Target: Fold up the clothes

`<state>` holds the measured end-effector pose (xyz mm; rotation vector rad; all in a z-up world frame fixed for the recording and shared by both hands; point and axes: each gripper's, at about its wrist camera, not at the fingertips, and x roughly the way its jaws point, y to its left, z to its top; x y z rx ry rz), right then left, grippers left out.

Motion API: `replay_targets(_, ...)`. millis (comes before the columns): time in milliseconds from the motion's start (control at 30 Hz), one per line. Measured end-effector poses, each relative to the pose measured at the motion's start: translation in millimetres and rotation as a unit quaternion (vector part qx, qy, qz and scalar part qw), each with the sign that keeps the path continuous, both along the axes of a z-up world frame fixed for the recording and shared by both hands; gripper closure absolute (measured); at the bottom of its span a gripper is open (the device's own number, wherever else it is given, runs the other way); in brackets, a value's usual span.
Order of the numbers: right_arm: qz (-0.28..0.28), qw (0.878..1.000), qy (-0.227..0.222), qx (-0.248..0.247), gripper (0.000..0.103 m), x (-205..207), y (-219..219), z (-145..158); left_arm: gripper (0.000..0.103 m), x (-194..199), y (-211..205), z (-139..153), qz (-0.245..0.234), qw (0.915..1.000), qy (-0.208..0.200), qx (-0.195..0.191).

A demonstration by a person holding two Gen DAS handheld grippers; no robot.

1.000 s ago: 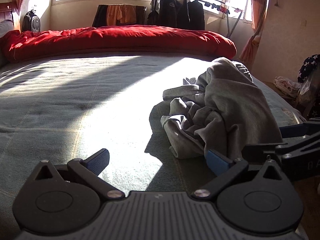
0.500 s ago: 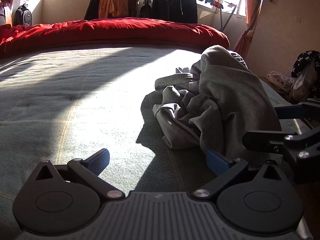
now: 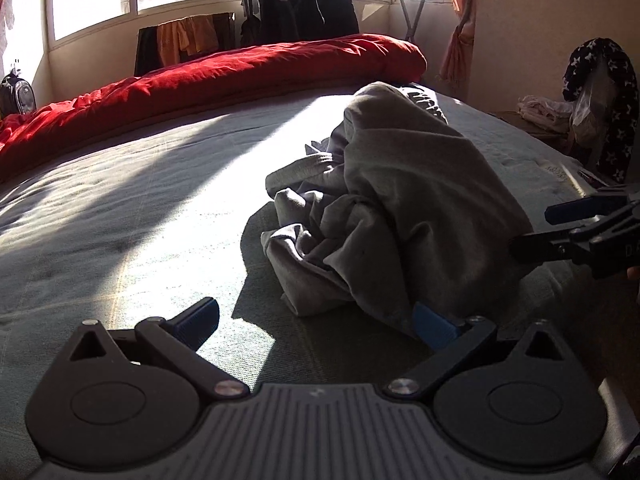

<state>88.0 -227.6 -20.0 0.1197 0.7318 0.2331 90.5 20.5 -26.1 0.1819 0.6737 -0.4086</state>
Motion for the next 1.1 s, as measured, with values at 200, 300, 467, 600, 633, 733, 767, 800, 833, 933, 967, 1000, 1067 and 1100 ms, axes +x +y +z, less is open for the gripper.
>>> replay_targets(200,-0.04,0.999,-0.032,0.002,0.0,-9.1,-31.6,10.0,0.001,-18.5,-50.0,18.7,-0.09,0.9942,-0.042,0.042)
replay_targets(300,-0.064,0.997,-0.032,-0.014,0.0,-11.0,-47.2,3.7,0.001,-21.6,-81.8,11.1,-0.124,0.9872,-0.066,0.076)
replay_targets(467,-0.071,0.997,-0.009,-0.011,0.0,-9.6,-61.4,-11.3,0.001,-25.8,-121.4,-9.7,-0.156,0.9668,-0.12,0.163)
replay_targets(600,-0.085,0.996,-0.003,-0.021,0.0,-6.2,-67.9,-19.3,0.001,-17.1,-130.8,-13.5,-0.133,0.9579,-0.151,0.204)
replay_targets(633,-0.085,0.996,0.0,-0.019,0.0,-5.3,-69.6,-22.0,0.001,-14.1,-129.6,-11.1,-0.126,0.9581,-0.154,0.206)
replay_targets(733,-0.084,0.996,0.009,-0.022,0.0,-0.4,-72.1,-29.7,0.001,-4.8,-115.8,1.0,-0.112,0.9632,-0.153,0.191)
replay_targets(767,-0.084,0.996,0.012,-0.026,0.0,2.5,-71.7,-32.5,0.001,-3.0,-110.5,5.0,-0.103,0.9639,-0.158,0.188)
replay_targets(800,-0.084,0.996,0.013,-0.033,0.0,5.9,-70.9,-35.5,0.001,-0.2,-105.0,8.0,-0.093,0.9643,-0.161,0.188)
replay_targets(833,-0.084,0.996,0.015,-0.038,0.0,9.2,-69.9,-37.8,0.0,4.1,-96.5,10.9,-0.077,0.9657,-0.161,0.188)
replay_targets(933,-0.082,0.996,0.019,-0.044,0.0,17.1,-67.1,-43.7,0.0,19.8,-70.3,14.9,-0.025,0.9676,-0.156,0.197)
replay_targets(967,-0.08,0.996,0.021,-0.046,0.0,19.1,-66.1,-45.8,0.0,25.5,-61.5,13.7,-0.008,0.968,-0.15,0.201)
replay_targets(1000,-0.077,0.996,0.024,-0.048,0.0,20.5,-65.1,-48.0,0.0,30.8,-52.7,12.5,0.008,0.9691,-0.141,0.202)
replay_targets(1067,-0.075,0.995,0.029,-0.058,0.0,23.1,-63.4,-52.9,0.0,38.4,-35.7,10.0,0.032,0.9739,-0.116,0.193)
replay_targets(1100,-0.075,0.995,0.033,-0.061,0.0,24.3,-63.2,-55.7,0.0,38.7,-29.6,8.7,0.032,0.9764,-0.109,0.184)
